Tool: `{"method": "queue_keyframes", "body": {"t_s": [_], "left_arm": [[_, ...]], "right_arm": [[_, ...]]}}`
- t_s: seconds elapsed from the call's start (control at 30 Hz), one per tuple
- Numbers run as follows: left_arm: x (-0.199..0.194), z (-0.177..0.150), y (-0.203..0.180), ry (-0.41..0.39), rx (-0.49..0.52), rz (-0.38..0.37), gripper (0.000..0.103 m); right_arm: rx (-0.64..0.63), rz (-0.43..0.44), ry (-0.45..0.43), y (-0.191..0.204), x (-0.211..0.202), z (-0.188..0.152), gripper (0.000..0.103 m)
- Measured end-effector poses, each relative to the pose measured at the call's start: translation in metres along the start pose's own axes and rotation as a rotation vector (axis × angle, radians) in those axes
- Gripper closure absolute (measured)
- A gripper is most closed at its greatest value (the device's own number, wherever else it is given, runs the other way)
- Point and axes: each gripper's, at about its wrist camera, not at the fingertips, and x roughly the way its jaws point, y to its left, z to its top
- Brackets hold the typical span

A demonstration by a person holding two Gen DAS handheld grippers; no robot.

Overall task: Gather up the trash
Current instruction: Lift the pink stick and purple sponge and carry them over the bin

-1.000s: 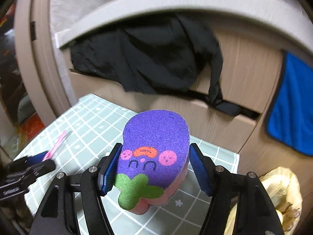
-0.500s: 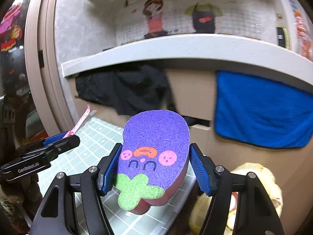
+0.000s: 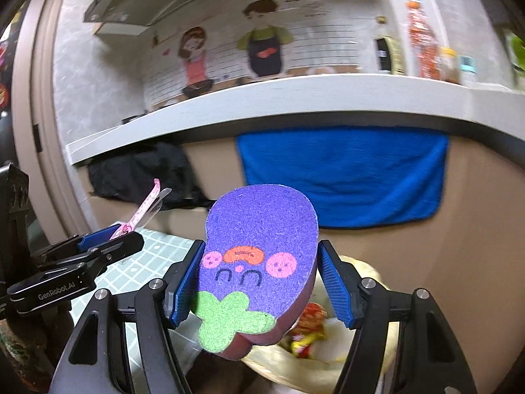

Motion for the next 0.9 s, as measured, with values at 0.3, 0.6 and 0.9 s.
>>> {"method": "queue_keyframes", "body": {"t_s": [0.3,0.6,0.9], "left_arm": [[0.048,-0.015,-0.037,0.058,0.010,-0.056,0.050],[0.104,-0.036,-0.043,0.152,0.017,-0.048,0.050],[0.156,-0.057,-0.041,0.262,0.014,-0.067,0.050]], "right_arm": [[0.070,-0.086,0.011,-0.055,-0.008,-0.018,0.038],[0.108,-0.106,0.085,-0.084,0.026,-0.045,0.038],[0.178,-0.083,0.182,-0.112,0.073,-0.067,0.038]]}}
